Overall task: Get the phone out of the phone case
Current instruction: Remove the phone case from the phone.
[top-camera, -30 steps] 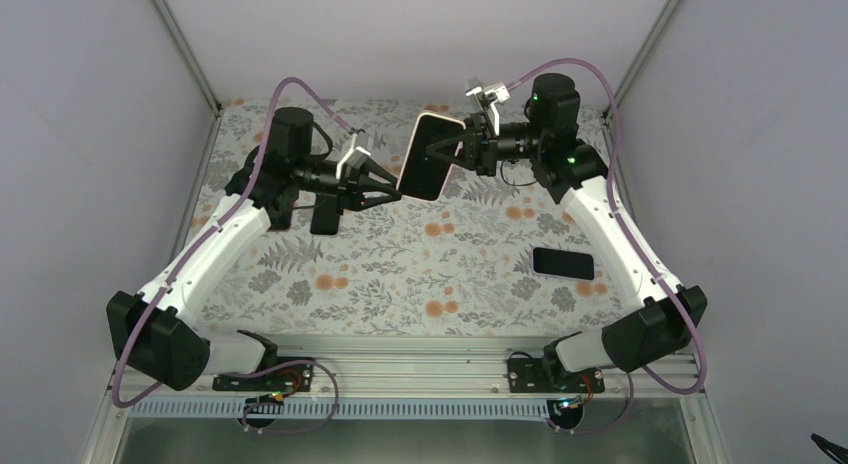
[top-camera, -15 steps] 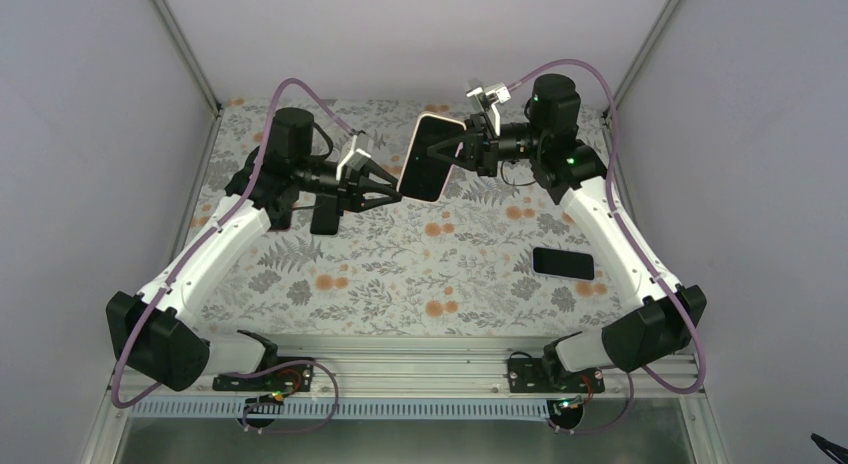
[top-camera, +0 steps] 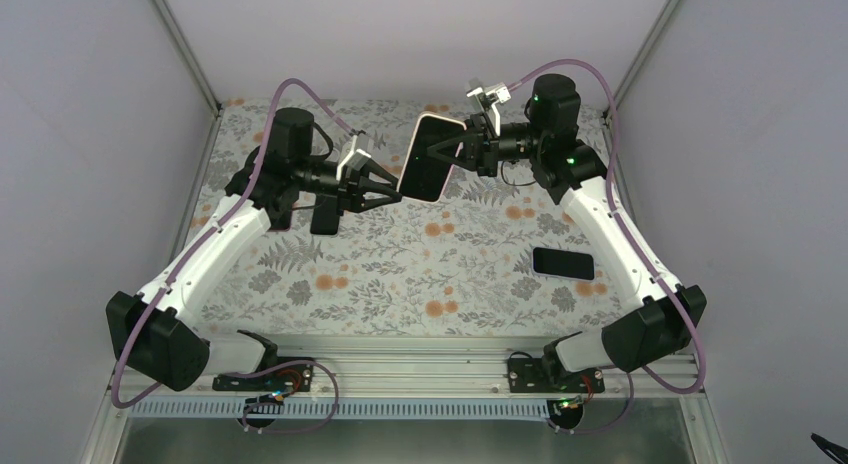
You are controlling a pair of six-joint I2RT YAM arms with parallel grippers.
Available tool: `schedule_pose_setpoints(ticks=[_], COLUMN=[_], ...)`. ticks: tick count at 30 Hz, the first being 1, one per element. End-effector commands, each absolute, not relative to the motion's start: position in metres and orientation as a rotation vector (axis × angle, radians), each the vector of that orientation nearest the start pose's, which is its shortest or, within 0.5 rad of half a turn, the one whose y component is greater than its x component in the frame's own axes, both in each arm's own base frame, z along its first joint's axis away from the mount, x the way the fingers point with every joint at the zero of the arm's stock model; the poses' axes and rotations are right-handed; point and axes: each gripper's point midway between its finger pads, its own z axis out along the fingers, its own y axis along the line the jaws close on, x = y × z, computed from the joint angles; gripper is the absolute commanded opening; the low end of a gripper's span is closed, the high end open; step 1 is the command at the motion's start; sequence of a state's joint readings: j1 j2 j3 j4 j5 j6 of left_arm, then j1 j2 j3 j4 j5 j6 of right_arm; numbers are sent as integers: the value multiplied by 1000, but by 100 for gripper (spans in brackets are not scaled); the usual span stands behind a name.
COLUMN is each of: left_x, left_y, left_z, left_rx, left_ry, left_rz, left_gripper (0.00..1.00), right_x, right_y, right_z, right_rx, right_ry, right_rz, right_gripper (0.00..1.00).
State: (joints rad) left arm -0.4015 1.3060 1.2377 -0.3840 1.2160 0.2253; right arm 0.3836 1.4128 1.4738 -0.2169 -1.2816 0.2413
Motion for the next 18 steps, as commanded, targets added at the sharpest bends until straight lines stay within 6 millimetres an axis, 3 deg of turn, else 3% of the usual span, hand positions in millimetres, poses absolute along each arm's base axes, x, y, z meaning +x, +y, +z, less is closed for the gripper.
schedule_pose_setpoints(ticks=[1,6,12,18], left_x=[231,230,230,234], left_y=[-272,-271,-271,-272], left_z=[349,348,349,352], left_rx=[1288,1290,1291,1287], left_ry=[1436,1436,1435,1438], left_rz=[-1301,-1301,-1302,-1285], left_gripper=[27,34,34,22], right_x=[233,235,236,230], right_y=[272,271,272,270], right_z=[450,450,450,453], right_rx=[-1171,-1164,-1162,-1179], right_ry=[1413,1418,1420,1405], right_rz=[1546,1539,1540,1550], right_gripper=[4,4,4,4])
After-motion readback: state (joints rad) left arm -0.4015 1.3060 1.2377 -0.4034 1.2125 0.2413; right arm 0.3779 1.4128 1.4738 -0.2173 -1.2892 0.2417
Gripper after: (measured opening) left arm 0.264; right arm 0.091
